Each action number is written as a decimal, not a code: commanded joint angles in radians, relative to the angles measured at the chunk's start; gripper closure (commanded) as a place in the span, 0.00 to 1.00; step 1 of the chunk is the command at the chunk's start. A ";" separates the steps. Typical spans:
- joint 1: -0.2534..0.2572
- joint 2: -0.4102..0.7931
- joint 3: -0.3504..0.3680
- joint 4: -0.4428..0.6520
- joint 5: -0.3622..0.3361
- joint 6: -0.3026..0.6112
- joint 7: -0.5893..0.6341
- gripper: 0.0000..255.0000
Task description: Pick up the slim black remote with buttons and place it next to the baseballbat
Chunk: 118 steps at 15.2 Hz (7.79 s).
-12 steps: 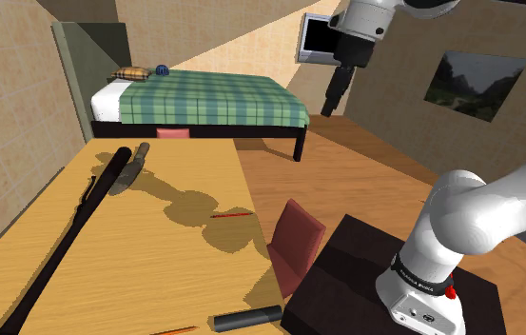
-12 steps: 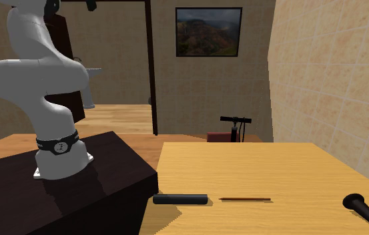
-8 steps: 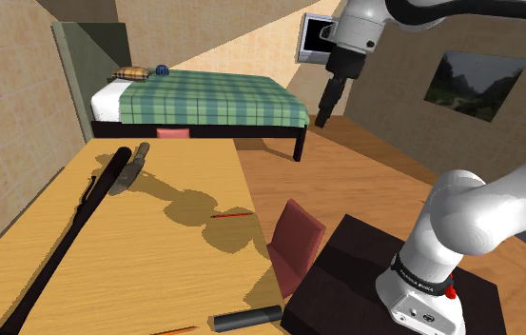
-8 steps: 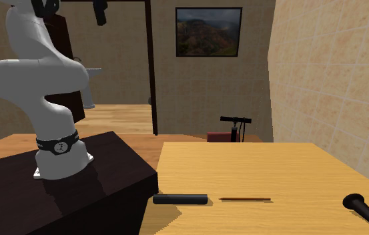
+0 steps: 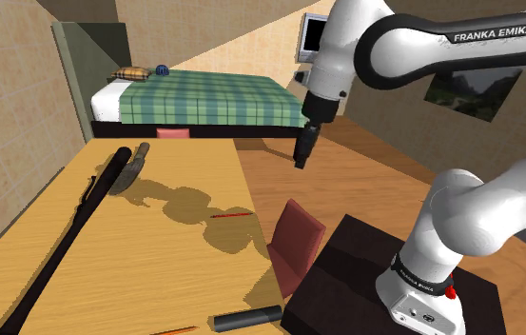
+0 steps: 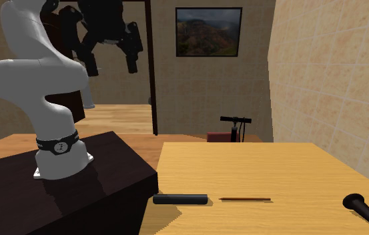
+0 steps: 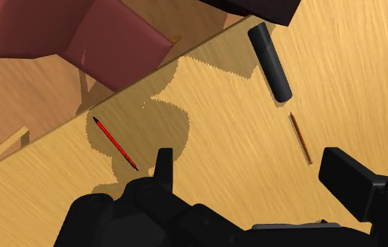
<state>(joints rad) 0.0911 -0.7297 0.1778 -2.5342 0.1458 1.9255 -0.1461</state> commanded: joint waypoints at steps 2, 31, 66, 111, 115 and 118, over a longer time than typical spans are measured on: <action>0.023 0.055 0.042 -0.044 0.012 0.096 0.003 0.00; 0.239 1.133 0.141 0.050 -0.840 0.903 0.667 0.00; 0.282 1.192 0.102 0.087 -0.890 0.916 0.698 1.00; 0.134 1.537 0.210 1.103 -0.582 0.262 0.108 1.00; 0.168 1.671 0.194 1.334 -0.580 0.174 0.058 1.00; 0.171 1.694 0.188 1.336 -0.587 0.196 0.063 1.00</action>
<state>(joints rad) 0.2593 0.9507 0.3680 -1.2095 -0.4386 2.1179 -0.0834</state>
